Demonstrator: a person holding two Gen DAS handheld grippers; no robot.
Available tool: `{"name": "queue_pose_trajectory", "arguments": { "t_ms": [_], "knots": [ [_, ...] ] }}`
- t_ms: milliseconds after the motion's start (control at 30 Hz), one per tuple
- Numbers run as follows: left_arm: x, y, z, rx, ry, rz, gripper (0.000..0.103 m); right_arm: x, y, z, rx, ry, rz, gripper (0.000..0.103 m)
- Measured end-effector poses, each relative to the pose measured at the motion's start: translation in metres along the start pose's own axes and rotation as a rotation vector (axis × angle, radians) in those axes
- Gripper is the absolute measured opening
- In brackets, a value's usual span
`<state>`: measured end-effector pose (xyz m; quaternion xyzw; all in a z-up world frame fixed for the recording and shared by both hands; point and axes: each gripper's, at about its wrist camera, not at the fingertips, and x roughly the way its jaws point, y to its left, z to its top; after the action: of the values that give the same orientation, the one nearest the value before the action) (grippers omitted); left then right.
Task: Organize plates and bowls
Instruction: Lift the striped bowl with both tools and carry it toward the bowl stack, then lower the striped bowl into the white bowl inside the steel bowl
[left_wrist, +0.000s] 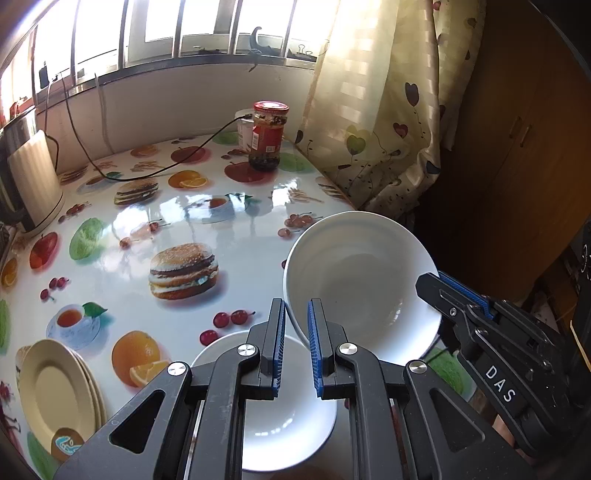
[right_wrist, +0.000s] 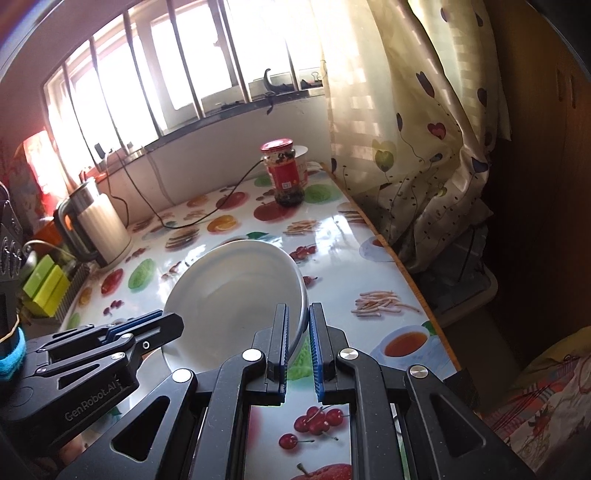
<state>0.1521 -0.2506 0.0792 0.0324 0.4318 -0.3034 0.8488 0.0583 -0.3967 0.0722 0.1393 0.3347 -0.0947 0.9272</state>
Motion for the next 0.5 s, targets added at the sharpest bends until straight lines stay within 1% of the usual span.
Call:
{"name": "queue_pose_trajectory", "arguments": {
  "t_ms": [300, 500],
  "knots": [
    [-0.016, 0.013, -0.014, -0.028, -0.008, 0.0, 0.013, -0.012, 0.017, -0.012, -0.013, 0.002, 0.018, 0.012],
    [-0.032, 0.021, -0.021, -0.04, -0.036, 0.001, 0.013, -0.02, 0.03, -0.016, -0.03, -0.004, 0.03, 0.012]
  ]
}}
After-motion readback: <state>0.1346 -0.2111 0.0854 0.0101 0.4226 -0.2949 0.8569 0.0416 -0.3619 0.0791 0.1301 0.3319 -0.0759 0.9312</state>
